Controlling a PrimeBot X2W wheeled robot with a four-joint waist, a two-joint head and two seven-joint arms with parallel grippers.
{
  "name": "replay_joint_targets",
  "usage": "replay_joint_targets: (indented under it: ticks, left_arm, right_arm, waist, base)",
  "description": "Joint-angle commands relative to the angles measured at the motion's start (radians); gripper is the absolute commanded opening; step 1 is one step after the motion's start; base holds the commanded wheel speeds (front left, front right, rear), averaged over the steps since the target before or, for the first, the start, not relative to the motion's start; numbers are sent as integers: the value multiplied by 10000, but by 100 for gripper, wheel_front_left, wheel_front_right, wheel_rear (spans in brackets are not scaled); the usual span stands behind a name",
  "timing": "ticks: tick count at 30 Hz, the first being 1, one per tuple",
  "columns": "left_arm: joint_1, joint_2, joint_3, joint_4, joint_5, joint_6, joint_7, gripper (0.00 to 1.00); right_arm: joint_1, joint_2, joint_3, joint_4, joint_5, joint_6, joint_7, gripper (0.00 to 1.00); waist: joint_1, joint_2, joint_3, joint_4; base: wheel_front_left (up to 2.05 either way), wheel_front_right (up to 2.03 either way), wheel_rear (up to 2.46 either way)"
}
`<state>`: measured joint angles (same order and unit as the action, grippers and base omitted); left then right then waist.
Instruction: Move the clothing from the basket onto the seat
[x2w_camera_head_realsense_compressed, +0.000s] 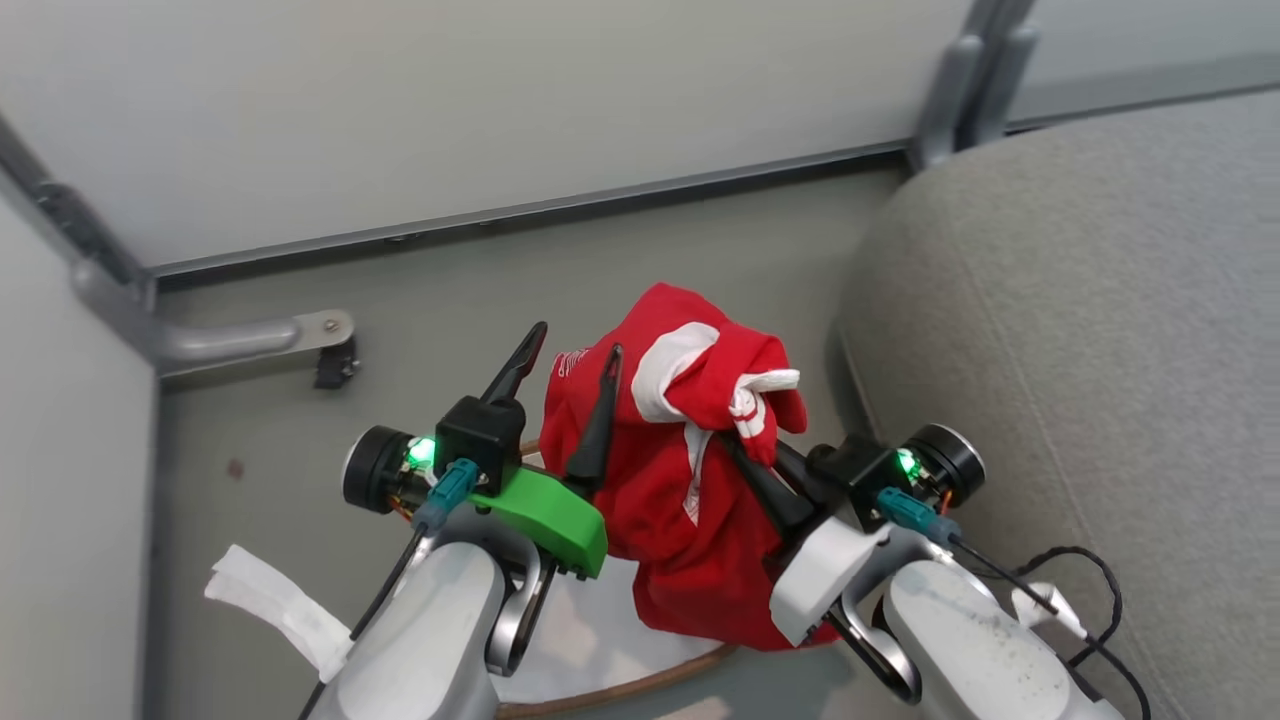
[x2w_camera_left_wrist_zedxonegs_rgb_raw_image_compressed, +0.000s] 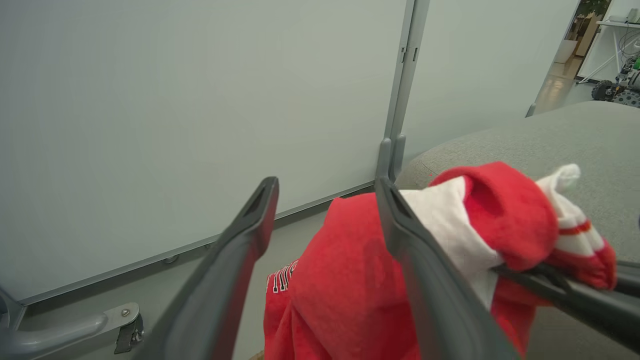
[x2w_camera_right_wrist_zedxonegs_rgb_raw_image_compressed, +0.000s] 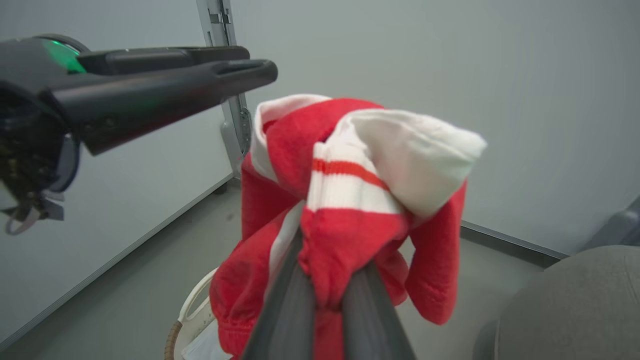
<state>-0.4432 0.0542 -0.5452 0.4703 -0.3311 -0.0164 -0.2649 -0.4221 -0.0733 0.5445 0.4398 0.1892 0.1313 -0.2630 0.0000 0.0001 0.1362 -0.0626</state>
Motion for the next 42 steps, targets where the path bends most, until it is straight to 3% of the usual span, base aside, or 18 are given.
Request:
replay_joint_targets:
  ticks: [1, 11, 18, 23, 29, 42]
  left_arm:
    - [135, 62, 136, 18, 122, -55, 8, 100]
    - [457, 90, 845, 2, 740, -381, 8, 100]
    - [601, 52, 1125, 3, 1010, -544, 8, 100]
    - [212, 24, 993, 197, 1198, -726, 7, 100]
    - [-214, 18, 863, 333, 1408, -863, 8, 100]
    - [-802, 839, 910, 271, 1918, -980, 8, 100]
  right_arm:
    - [183, -4, -137, -165, -33, -10, -27, 0]
    - [783, 54, -830, -1034, -150, -10, -27, 0]
    - [1069, 77, -1390, -1507, -149, -10, -27, 0]
    - [1119, -59, -2112, -1956, -358, -10, -27, 0]
    - [8, -780, -2742, -2432, -731, -10, -27, 0]
    - [-5111, -3090, -4314, -2239, -1055, -12, -26, 0]
  waist:
    - [0, -1, 157, -1156]
    - [0, -1, 314, -3411]
    - [0, -1, 486, -4613]
    - [0, -1, 812, -4755]
    - [0, -1, 1521, -4823]
    - [0, -1, 3548, -4500]
  base:
    - [0, 0, 0]
    - [0, 0, 0]
    - [0, 0, 0]
    - [0, 0, 0]
    - [0, 0, 0]
    - [0, 0, 0]
